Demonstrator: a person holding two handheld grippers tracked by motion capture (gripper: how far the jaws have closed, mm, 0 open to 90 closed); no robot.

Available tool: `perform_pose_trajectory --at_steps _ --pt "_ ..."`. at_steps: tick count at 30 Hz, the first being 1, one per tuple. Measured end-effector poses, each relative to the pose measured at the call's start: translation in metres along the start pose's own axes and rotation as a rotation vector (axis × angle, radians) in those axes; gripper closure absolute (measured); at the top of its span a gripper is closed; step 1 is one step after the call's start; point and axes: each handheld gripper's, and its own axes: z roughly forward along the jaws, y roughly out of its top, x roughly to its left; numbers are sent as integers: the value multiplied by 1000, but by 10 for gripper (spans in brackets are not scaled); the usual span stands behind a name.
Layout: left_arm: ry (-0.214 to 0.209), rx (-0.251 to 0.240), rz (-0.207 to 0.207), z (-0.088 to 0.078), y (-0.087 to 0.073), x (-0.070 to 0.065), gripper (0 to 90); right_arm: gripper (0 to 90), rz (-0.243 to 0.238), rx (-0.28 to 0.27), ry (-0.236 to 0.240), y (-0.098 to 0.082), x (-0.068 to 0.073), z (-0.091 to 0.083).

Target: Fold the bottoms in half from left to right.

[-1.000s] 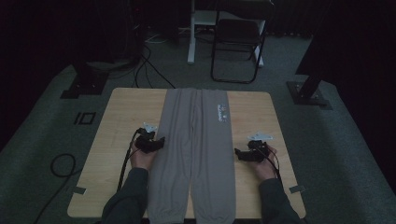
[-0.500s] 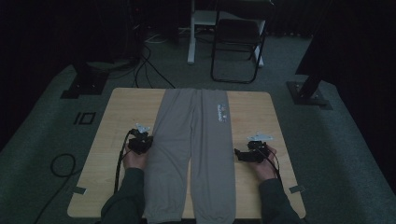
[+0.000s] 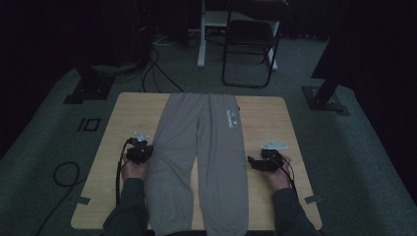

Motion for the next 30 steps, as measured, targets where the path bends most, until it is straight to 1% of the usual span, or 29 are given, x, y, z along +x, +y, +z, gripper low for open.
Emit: perform_pose_trajectory --at_steps 1,2,4,5,7,9,10,13,14,15,17,21,24,25,26,27,28,30 --pt "-19 -1 -20 1 1 0 883 411 22 -11 28 1 1 0" --pt "-31 -3 -27 1 1 0 883 417 17 -16 25 2 3 1" --pt "-54 -18 -26 -1 2 -2 883 419 1 -23 29 4 7 2" --pt "-62 -32 -29 -2 3 -3 884 419 -2 -27 35 5 8 2" --pt "-85 -60 -35 -7 7 -6 884 422 -20 -22 26 5 11 4" --pt "-100 -92 -27 -13 12 -10 884 424 -26 -6 16 5 12 6" --pt "-110 -107 -23 -15 15 -12 884 424 -25 -7 18 6 12 6" --pt "-117 -115 -15 -18 18 -14 884 424 -22 -7 21 6 12 6" --pt "-147 -148 -8 -25 25 -18 884 424 -25 -6 22 6 12 6" --pt "-162 -161 -8 -28 28 -20 884 419 -36 -4 22 6 12 7" --pt "-185 -183 -3 -32 35 -26 884 418 -39 -4 25 6 12 7" --pt "-216 -200 35 -35 48 -41 884 417 -42 -5 29 5 11 7" --pt "-260 -210 56 -34 58 -54 887 417 -44 -4 32 5 11 6" --pt "-260 -210 56 -34 58 -54 887 417 -44 -4 32 5 11 6" --pt "-283 -215 70 -34 62 -62 887 417 -45 -4 34 5 11 6" --pt "-308 -221 89 -34 68 -73 887 416 -46 -4 35 5 11 6" --pt "-308 -221 89 -34 68 -73 887 416 -46 -4 35 5 11 6" --pt "-338 -227 112 -33 76 -88 887 415 -45 -4 35 5 11 6"
